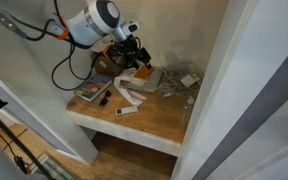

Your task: Flip the light switch on the right side

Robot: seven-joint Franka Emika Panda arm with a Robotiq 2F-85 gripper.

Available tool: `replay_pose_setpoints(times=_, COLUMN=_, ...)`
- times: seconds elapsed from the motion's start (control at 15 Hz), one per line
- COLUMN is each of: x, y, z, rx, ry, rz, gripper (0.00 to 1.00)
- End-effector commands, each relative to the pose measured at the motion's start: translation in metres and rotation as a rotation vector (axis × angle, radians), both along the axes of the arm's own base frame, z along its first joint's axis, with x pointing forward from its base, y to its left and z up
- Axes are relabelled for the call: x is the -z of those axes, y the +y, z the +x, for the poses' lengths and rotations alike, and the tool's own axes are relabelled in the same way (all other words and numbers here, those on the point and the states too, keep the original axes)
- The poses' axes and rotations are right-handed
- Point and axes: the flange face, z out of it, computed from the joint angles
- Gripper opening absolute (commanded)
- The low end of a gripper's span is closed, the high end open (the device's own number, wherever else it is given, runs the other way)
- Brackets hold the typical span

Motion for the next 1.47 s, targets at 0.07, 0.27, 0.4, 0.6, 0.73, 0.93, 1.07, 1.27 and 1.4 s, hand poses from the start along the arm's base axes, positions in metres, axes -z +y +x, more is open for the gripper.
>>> replay_pose_setpoints(times=0.07, x=0.021, y=-0.03, z=0.055, rx=0.171, ry=-0.129, rz=-0.077, gripper=1.0)
replay_pose_setpoints(times=0.27, x=0.03, y=-0.056, z=0.079, rx=0.273, ry=-0.213, rz=-0.106, gripper=1.0)
replay_pose_setpoints(times=0.4, x=0.037, y=-0.071, z=0.092, rx=0.325, ry=-0.254, rz=-0.124, gripper=1.0)
replay_pose_setpoints(times=0.6, x=0.049, y=-0.09, z=0.108, rx=0.387, ry=-0.296, rz=-0.121, gripper=1.0)
replay_pose_setpoints(times=0.73, x=0.047, y=-0.09, z=0.096, rx=0.374, ry=-0.255, rz=-0.112, gripper=1.0)
replay_pose_setpoints(times=0.93, x=0.052, y=-0.092, z=0.102, rx=0.385, ry=-0.262, rz=-0.113, gripper=1.0)
replay_pose_setpoints(times=1.07, x=0.051, y=-0.091, z=0.103, rx=0.385, ry=-0.266, rz=-0.112, gripper=1.0)
replay_pose_setpoints(times=1.27, x=0.049, y=-0.091, z=0.104, rx=0.385, ry=-0.27, rz=-0.112, gripper=1.0)
replay_pose_setpoints(times=1.4, x=0.053, y=-0.095, z=0.111, rx=0.392, ry=-0.301, rz=-0.122, gripper=1.0)
